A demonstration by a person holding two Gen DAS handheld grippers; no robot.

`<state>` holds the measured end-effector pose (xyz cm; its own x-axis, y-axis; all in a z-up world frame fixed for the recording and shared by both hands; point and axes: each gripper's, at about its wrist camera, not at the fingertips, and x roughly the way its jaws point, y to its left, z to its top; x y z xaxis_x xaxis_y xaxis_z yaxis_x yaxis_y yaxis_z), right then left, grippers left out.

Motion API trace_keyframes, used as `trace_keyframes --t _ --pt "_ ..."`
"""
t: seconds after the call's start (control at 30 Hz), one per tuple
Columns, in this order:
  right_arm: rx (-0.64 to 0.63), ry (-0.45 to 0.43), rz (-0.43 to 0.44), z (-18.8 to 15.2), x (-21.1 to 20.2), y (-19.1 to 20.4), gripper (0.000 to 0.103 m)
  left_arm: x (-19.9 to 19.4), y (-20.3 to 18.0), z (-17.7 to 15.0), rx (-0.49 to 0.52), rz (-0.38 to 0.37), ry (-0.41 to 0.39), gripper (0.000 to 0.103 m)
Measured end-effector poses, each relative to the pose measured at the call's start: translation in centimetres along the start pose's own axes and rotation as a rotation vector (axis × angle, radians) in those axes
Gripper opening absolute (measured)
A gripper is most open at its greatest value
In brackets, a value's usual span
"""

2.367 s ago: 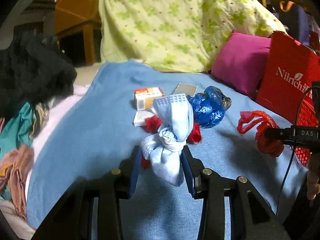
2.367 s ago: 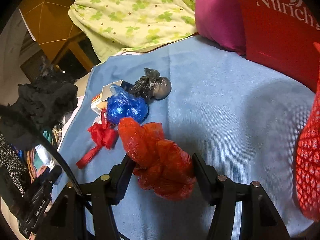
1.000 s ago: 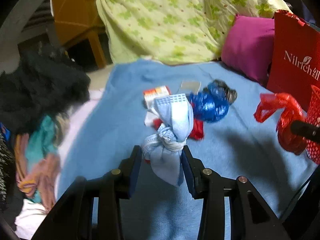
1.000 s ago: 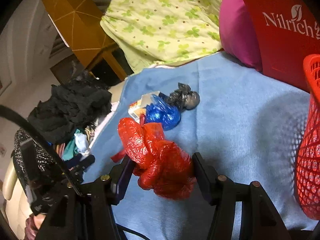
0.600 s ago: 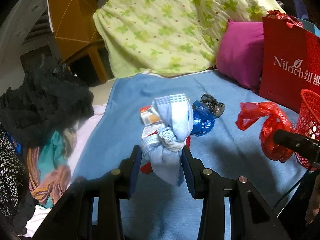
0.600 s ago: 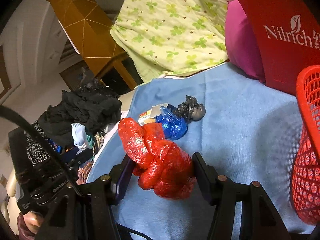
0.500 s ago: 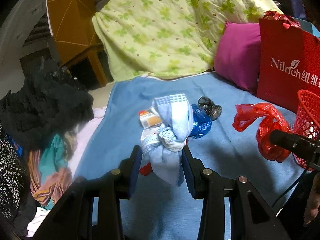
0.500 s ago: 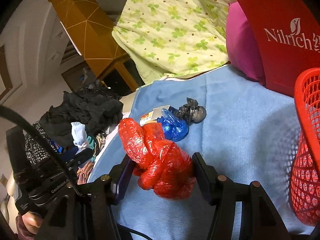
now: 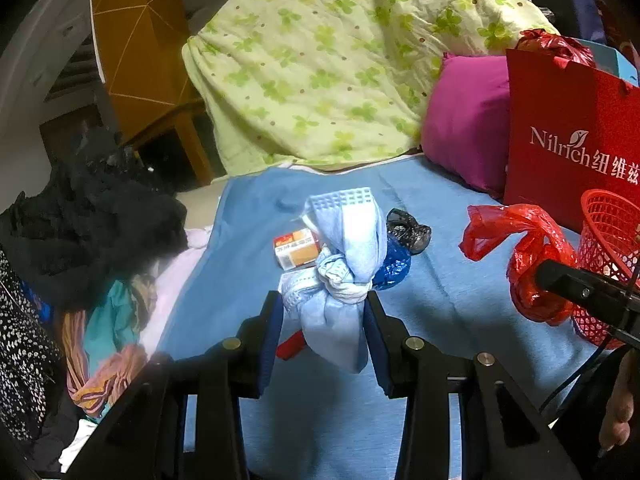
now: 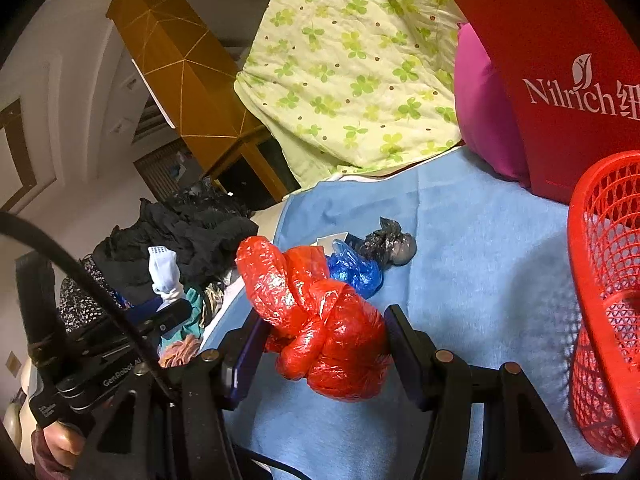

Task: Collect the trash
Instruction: 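Lift and carry the mask and red bag toward the red mesh basket, then open both tools over the red mesh basket to drop mask and bag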

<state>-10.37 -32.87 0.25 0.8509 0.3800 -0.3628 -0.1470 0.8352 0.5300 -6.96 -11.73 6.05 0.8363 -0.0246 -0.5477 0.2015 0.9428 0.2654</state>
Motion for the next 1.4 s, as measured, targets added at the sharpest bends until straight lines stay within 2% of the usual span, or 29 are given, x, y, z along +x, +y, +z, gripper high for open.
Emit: trace_keyframes --t 0.43,0.73,1.07,1.27,1.4 --pt "0.005 -0.054 -0.001 0.3 -2.0 -0.4 0.062 -0.8 -1.6 0.8 0.014 -0.034 -0.006 0.042" --pt "0.007 -0.066 -0.003 0.9 -3.1 0.2 0.062 -2.3 -2.5 2.0 0.022 -0.053 -0.045 0.042" --pt "-0.031 -0.136 -0.034 3.3 -8.5 1.9 0.062 -3.9 -3.1 2.9 0.015 -0.087 -0.081 0.042" --pt "-0.024 -0.174 -0.085 4.4 -12.5 1.7 0.062 -5.0 -4.3 4.1 0.000 -0.182 -0.089 0.042" --pt "0.005 -0.197 -0.138 4.8 -15.2 0.4 0.062 -5.5 -6.1 5.3 0.008 -0.280 -0.085 0.042"
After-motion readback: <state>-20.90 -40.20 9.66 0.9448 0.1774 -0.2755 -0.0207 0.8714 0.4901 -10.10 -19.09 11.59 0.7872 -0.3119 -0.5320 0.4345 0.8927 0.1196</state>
